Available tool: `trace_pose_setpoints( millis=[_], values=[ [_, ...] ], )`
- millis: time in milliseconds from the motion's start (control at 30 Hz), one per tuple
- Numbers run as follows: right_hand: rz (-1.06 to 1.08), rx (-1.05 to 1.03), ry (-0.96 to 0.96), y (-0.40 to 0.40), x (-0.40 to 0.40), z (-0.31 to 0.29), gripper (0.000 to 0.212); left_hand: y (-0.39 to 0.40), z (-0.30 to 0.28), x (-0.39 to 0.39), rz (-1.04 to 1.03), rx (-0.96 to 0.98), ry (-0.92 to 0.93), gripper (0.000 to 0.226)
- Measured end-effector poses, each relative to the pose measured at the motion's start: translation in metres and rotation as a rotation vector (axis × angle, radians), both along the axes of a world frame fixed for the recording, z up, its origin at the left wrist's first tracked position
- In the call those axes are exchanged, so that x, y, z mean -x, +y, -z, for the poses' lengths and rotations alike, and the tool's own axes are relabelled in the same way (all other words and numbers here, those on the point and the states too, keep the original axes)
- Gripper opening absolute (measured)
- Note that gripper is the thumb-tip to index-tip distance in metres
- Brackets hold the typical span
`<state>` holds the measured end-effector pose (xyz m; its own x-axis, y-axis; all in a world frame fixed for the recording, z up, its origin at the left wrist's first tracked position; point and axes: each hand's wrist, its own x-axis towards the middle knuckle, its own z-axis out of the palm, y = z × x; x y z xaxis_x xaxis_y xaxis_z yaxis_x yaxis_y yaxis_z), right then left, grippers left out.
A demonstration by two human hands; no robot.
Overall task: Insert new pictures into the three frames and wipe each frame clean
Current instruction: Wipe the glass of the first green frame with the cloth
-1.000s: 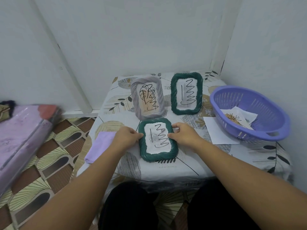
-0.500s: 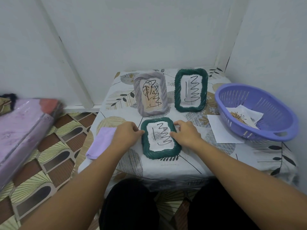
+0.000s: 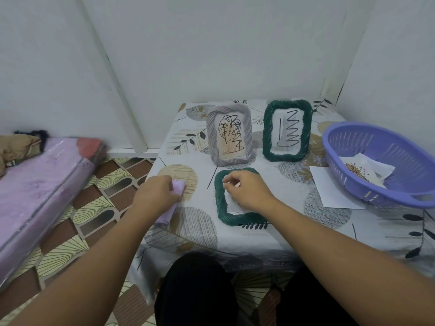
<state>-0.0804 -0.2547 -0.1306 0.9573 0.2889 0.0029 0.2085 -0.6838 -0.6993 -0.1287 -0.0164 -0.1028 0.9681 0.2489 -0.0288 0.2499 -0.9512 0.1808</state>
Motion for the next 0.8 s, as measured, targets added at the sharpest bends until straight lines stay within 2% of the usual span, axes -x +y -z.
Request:
trace_pose_setpoints(
  millis=[100,167,233,333,367,433,533,633,800],
  values=[
    [-0.042,0.008,-0.006,0.010,0.003,-0.003,0.016,0.002,0.001,0.001,-0.015,-0.032,-0.067,0.024],
    [-0.066,-0.022,-0.008,0.016,0.005,-0.006,0.017,0.009,0.005,-0.003,-0.059,0.084,-0.145,0.015],
    [-0.090,-0.085,0.002,0.021,0.007,-0.010,0.020,0.012,0.002,-0.007,-0.141,0.394,-0.204,0.010],
    [-0.146,-0.217,0.054,0.029,0.012,-0.018,0.030,0.000,-0.011,-0.008,-0.292,1.065,-0.212,0.012],
    [-0.170,-0.260,0.076,0.031,0.013,-0.019,0.036,-0.006,-0.016,-0.007,-0.331,1.210,-0.187,0.012],
    [-0.212,-0.318,0.123,0.033,0.015,-0.021,0.048,-0.018,-0.020,-0.006,-0.386,1.381,-0.155,0.007],
    [-0.253,-0.340,0.183,0.029,0.018,-0.019,0.063,-0.027,-0.018,-0.007,-0.418,1.483,-0.149,0.015],
    [-0.205,-0.389,0.236,0.024,0.021,-0.019,0.068,-0.030,-0.016,-0.007,-0.390,1.541,-0.116,0.006],
    [0.058,-0.655,0.472,0.020,0.016,-0.026,0.043,-0.035,-0.017,-0.005,-0.305,1.609,-0.108,0.010]
  ],
)
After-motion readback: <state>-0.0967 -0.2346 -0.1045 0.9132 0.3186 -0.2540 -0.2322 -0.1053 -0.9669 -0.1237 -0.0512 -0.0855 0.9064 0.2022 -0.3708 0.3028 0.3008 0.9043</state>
